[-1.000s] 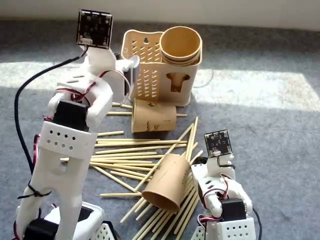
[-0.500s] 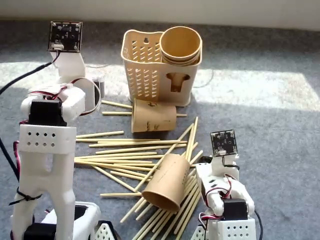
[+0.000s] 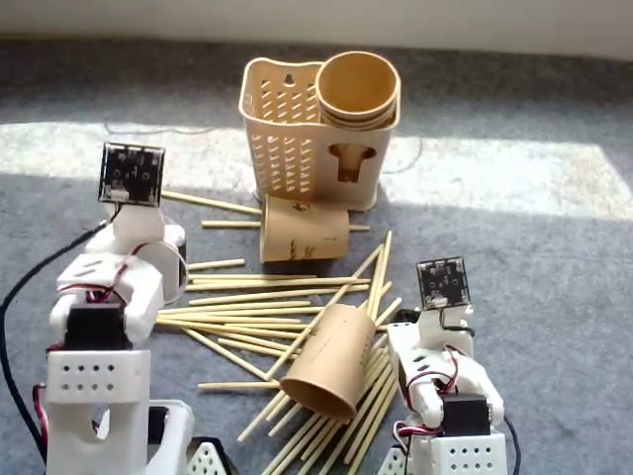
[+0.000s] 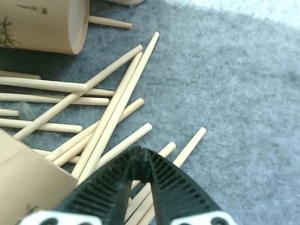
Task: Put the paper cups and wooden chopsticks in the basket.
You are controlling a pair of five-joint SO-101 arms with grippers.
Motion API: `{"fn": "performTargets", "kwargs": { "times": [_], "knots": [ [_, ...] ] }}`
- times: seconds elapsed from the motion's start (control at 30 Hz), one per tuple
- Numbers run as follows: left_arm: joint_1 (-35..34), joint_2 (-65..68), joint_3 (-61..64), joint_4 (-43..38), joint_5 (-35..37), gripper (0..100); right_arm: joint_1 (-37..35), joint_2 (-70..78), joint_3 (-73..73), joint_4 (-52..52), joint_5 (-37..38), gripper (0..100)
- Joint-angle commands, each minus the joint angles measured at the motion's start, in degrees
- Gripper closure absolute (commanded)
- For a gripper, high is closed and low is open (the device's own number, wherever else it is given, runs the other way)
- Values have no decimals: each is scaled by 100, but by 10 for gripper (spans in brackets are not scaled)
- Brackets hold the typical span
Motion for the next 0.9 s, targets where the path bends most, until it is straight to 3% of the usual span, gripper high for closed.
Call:
{"fn": "performTargets", "kwargs": {
  "times": [0.0,0.53,0.67,0.87],
  "knots": [
    [-338,-585,602,-246,-44,994,66,-57,13,-101,18,992],
    [-576,-2026,2993,-888,-53,989,66,-57,-31,-101,360,992],
    [-576,-2378,3486,-1442,-53,989,40,4,-567,22,624,992],
    [-576,-2835,3723,-1459,-53,989,31,4,-1789,611,1002,992]
  ]
}}
